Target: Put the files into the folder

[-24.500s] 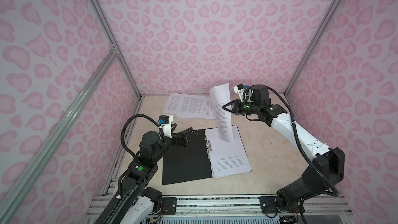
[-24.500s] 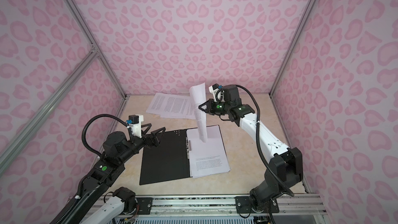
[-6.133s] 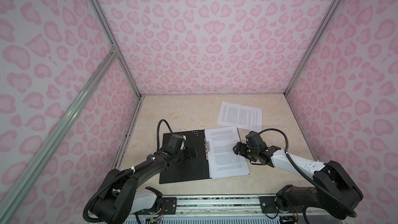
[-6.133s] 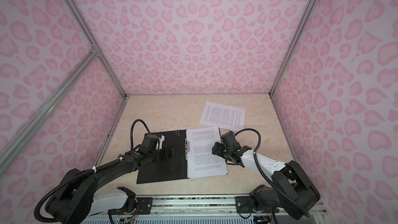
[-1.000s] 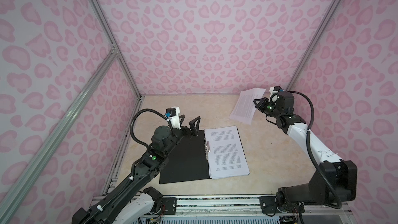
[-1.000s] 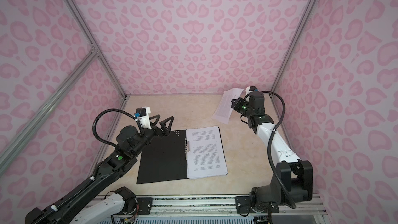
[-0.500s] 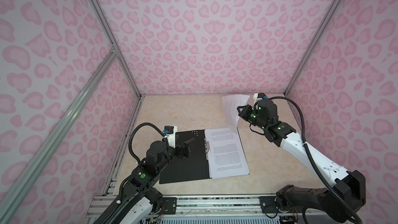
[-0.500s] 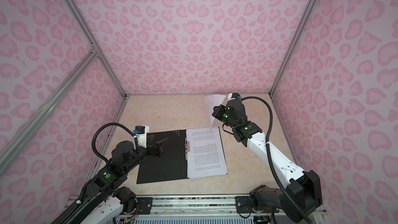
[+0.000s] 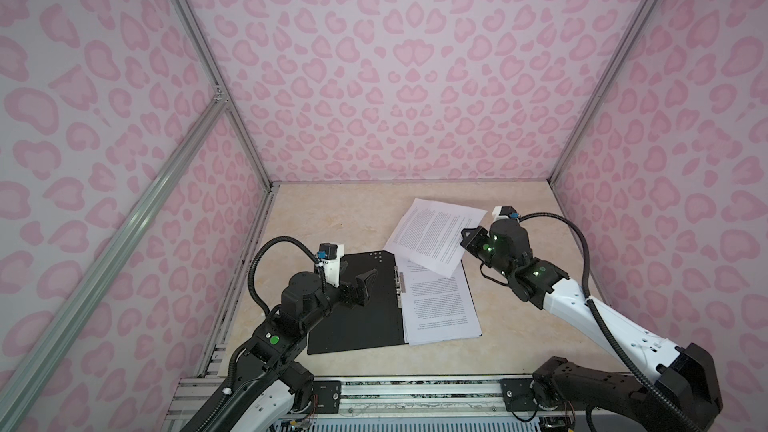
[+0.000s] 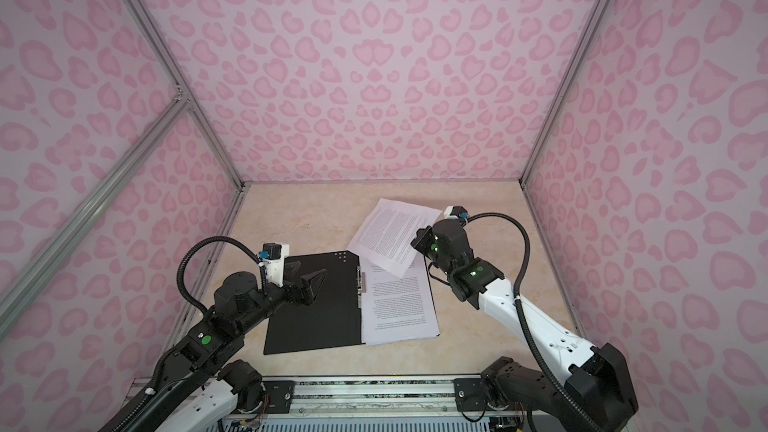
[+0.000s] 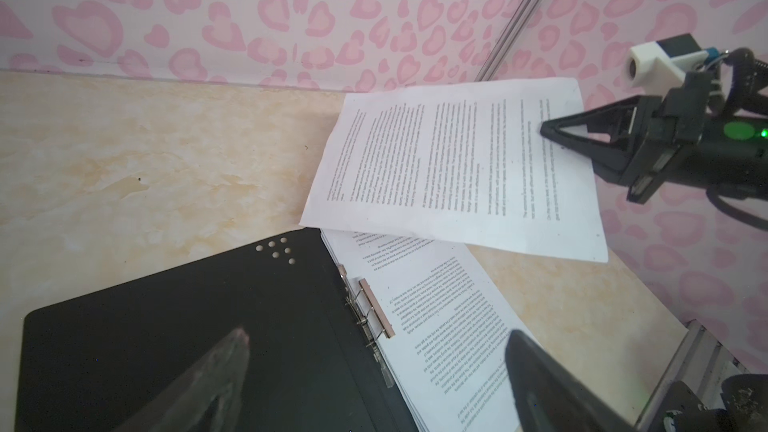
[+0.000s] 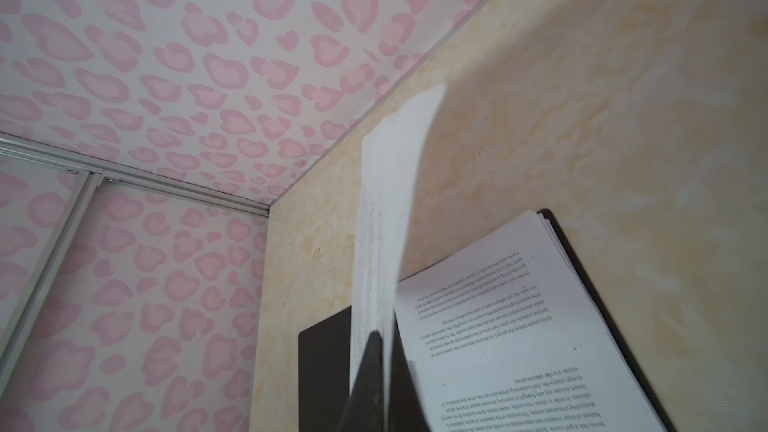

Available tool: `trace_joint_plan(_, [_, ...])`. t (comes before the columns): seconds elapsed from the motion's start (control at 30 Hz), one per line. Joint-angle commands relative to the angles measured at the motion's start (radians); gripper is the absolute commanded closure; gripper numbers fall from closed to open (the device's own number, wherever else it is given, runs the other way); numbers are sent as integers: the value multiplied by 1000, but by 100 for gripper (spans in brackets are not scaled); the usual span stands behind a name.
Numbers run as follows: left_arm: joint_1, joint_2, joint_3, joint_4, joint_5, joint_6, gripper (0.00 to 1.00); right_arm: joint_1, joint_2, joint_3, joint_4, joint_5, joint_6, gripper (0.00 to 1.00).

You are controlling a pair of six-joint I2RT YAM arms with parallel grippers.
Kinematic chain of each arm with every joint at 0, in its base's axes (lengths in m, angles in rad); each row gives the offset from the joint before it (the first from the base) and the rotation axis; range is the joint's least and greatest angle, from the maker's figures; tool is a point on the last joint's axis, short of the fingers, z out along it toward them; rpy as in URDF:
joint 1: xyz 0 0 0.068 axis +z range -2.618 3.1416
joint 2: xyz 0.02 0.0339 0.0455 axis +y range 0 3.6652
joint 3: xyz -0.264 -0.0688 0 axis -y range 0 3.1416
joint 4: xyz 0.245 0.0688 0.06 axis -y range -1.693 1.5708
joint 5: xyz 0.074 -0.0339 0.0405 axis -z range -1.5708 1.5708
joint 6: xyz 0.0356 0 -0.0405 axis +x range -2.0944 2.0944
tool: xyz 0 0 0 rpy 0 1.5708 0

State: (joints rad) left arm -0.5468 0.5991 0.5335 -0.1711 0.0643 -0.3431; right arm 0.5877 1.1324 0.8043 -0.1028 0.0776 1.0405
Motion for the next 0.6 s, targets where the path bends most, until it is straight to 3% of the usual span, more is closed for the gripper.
trace_joint_plan(0.0, [1,12,9,9,22,3,3,66,-58,-120,-56,232,132,100])
trace_joint_plan(0.2, [0,24,7,15,36,-9,3,119,-170,-346,-78,367,293,100])
trace_joint_plan(0.4, [0,36,3,24,61,-18,3,134,-285,-461,-75,375,331,99])
trace_joint_plan(0.47, [1,57,4,31,82,-22,3,155,-308,-485,-58,392,342,91])
trace_joint_plan(0.57, [1,107,17,21,104,-24,3,169,-334,-500,-34,407,318,53])
